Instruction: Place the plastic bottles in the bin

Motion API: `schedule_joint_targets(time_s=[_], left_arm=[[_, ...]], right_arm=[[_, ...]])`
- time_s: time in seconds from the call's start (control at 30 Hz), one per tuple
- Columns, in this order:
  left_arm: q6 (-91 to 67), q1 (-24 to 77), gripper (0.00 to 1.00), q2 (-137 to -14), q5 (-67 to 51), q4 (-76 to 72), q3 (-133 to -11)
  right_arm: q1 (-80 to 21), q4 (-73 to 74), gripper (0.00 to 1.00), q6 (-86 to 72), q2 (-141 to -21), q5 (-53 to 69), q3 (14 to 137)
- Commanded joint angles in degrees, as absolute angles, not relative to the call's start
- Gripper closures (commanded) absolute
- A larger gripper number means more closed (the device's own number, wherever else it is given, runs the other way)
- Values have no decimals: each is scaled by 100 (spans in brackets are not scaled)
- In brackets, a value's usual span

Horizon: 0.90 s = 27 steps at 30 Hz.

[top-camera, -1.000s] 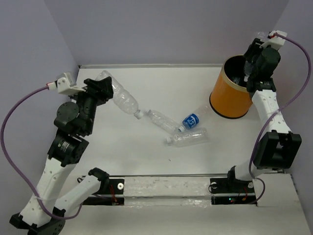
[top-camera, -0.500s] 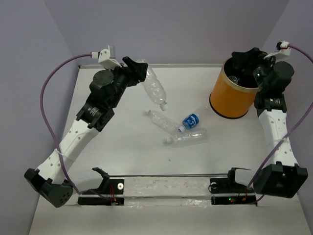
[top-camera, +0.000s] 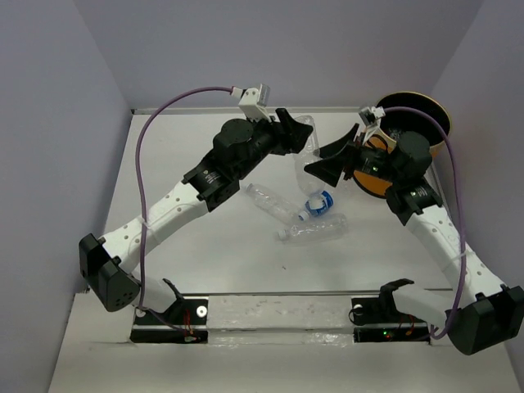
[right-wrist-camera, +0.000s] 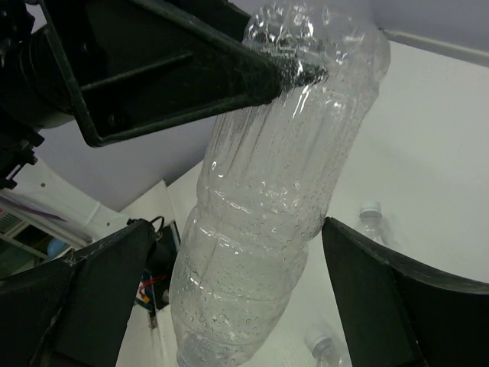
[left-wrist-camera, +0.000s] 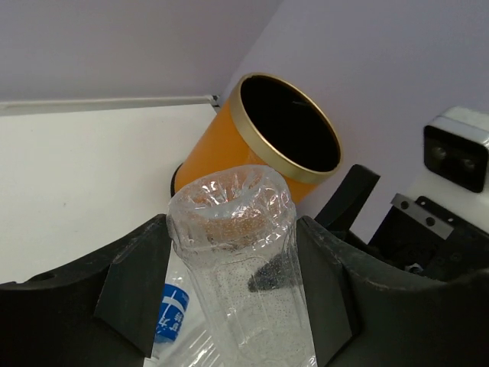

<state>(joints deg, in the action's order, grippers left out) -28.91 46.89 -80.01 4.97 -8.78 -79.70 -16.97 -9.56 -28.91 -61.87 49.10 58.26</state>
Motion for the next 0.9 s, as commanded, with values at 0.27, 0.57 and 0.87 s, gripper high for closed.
schedule_joint_targets(time_s=[0.27,0.57,0.87], left_arm=[[-2681,4825,24,-7638,342,-1758,-7910],[-2453,4825,1,-6410,2038,-563,-7174],[-3426,4825,1,-5686,2706,-88,-5521]], right_arm=[[-2153,-1450,37,-3199,-6486,4572,5836],[-1629,-1187,60,-2813,-6793,3208,6547],[928,-861,61,-2707,-7382,1171,7548]])
